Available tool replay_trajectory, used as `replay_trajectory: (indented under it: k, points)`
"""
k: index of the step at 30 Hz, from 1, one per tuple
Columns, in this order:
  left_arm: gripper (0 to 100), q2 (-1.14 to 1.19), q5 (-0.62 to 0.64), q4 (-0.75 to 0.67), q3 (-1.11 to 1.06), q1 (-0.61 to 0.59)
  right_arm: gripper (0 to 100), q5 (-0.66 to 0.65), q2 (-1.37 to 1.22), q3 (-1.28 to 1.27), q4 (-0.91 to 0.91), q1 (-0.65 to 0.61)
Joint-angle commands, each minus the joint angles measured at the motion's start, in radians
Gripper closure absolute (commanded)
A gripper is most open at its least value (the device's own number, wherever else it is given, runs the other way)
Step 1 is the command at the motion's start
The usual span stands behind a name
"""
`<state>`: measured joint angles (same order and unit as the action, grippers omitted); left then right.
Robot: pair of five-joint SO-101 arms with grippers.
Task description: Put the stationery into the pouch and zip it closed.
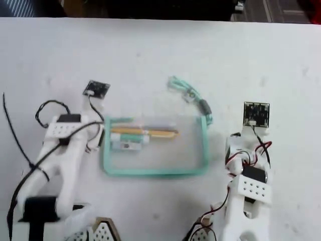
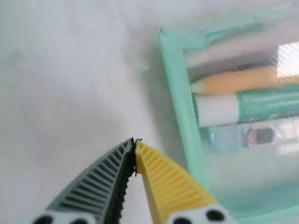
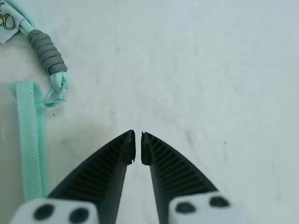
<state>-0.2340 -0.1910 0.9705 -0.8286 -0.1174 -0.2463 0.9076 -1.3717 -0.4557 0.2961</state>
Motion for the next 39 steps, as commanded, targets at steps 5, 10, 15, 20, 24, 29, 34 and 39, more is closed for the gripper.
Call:
replay_trajectory:
  k: [5, 10, 15, 20, 24, 29, 34, 39]
  points:
    - [98, 0.366, 0.126, 0.086, 0.324, 0.039, 98.1, -0.003, 0.007, 0.02, -0.004, 0.005]
    - [98, 0.375, 0.146, 0.098, 0.33, 0.237, 98.1, -0.003, 0.007, 0.023, -0.005, 0.005]
    - [98, 0.375, 0.265, 0.083, 0.393, 0.326, 98.1, -0.003, 0.007, 0.026, -0.008, 0.008]
    - [98, 0.371, 0.276, 0.118, 0.411, 0.255, 98.2, -0.002, 0.004, 0.038, -0.012, 0.038]
    - [98, 0.371, 0.292, 0.157, 0.411, 0.191, 98.2, 0.005, -0.125, 0.129, -0.031, 0.085]
    - [98, 0.369, 0.318, 0.157, 0.416, 0.108, 98.1, -0.002, -0.524, 0.365, -0.084, 0.101]
    - [98, 0.294, 0.315, 0.158, 0.408, 0.039, 98.1, -0.032, -0.639, 0.473, -0.16, 0.048]
    - [98, 0.102, 0.315, 0.176, 0.316, 0.041, 98.1, -0.127, -0.644, 0.462, -0.188, -0.048]
